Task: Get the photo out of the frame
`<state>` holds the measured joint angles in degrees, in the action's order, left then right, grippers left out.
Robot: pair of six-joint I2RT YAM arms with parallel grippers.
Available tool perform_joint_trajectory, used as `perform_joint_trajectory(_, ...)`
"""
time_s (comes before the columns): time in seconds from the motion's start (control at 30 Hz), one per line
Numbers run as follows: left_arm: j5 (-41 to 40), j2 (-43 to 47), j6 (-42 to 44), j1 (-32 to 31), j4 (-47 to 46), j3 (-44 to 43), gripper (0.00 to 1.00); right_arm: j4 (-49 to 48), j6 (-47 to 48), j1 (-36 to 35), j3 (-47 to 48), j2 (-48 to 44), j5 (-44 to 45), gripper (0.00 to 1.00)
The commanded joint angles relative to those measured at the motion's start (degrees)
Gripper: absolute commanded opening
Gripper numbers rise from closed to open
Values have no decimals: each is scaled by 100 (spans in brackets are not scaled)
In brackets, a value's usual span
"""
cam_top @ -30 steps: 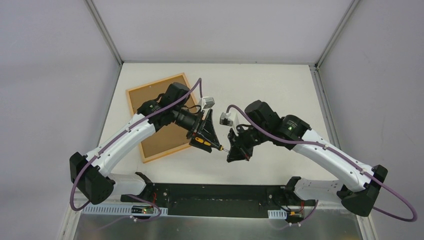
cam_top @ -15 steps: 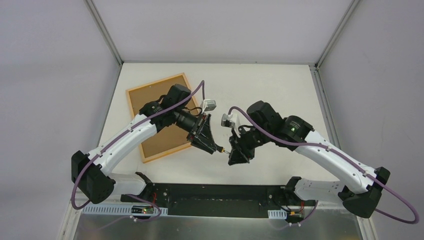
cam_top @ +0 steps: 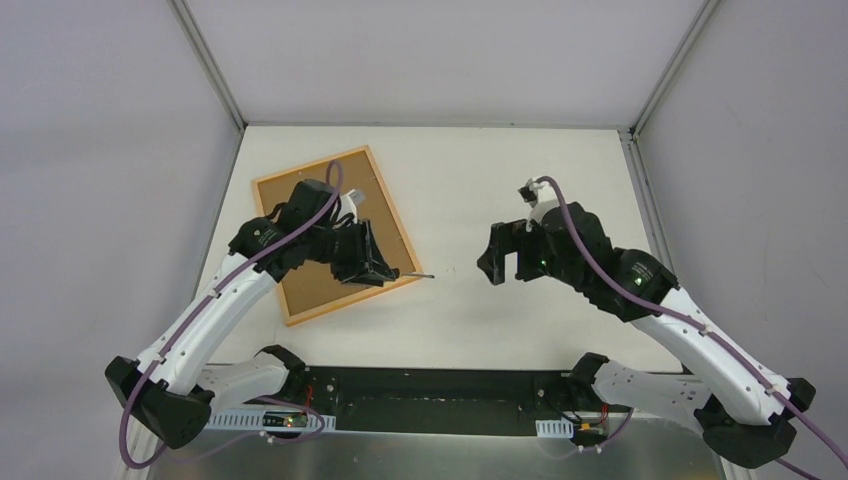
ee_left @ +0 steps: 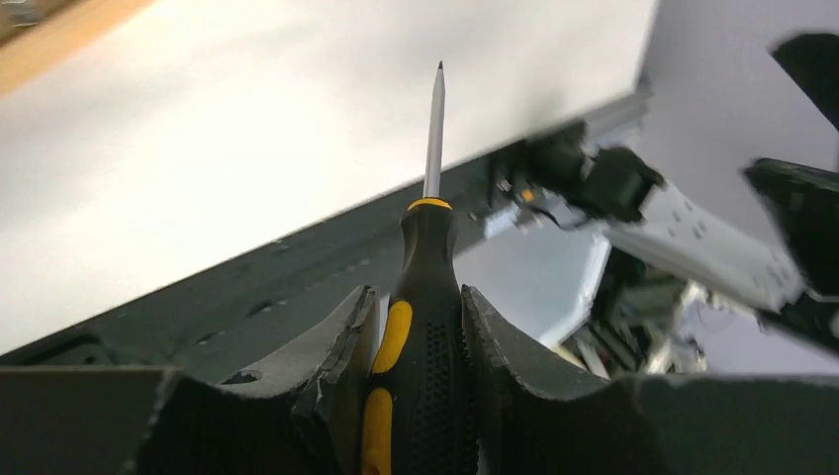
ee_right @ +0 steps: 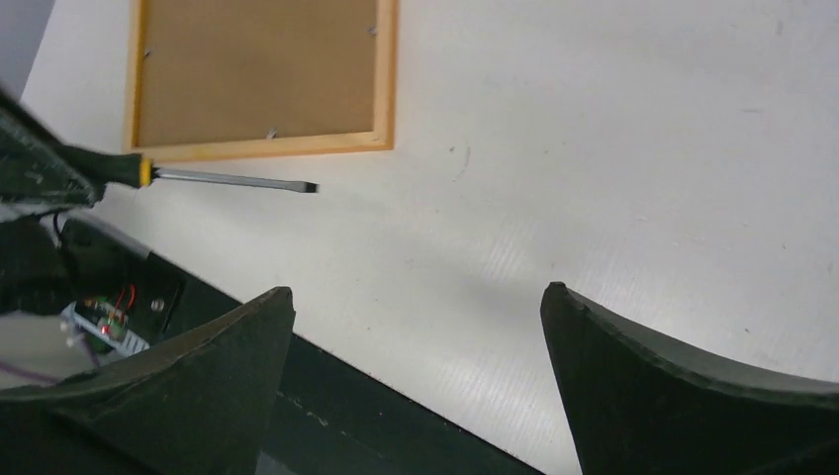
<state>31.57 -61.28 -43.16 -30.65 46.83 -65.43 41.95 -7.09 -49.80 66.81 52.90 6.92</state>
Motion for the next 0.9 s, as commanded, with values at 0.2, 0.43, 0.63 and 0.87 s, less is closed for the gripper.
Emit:
perform_joint_trajectory(0.2,-2549,192,-488,301,1585,-640,0,512,-1864,814,-591,905,-534,97)
perform_joint_trajectory(0.43,-2398,-475,-286,832,1474,-940,0,-2003,-1955,956,-958,2142,-1899,89)
perform_joint_trajectory(0.63,-2024,-1115,-132,1312,992,-1000,0,-2193,-1598,859,-58,3769,-2144,84)
perform_joint_trajectory(0.87,-1639,-1759,-137,1476,631,-1396,0,-2068,-1400,829,1077,5246,-2644,67)
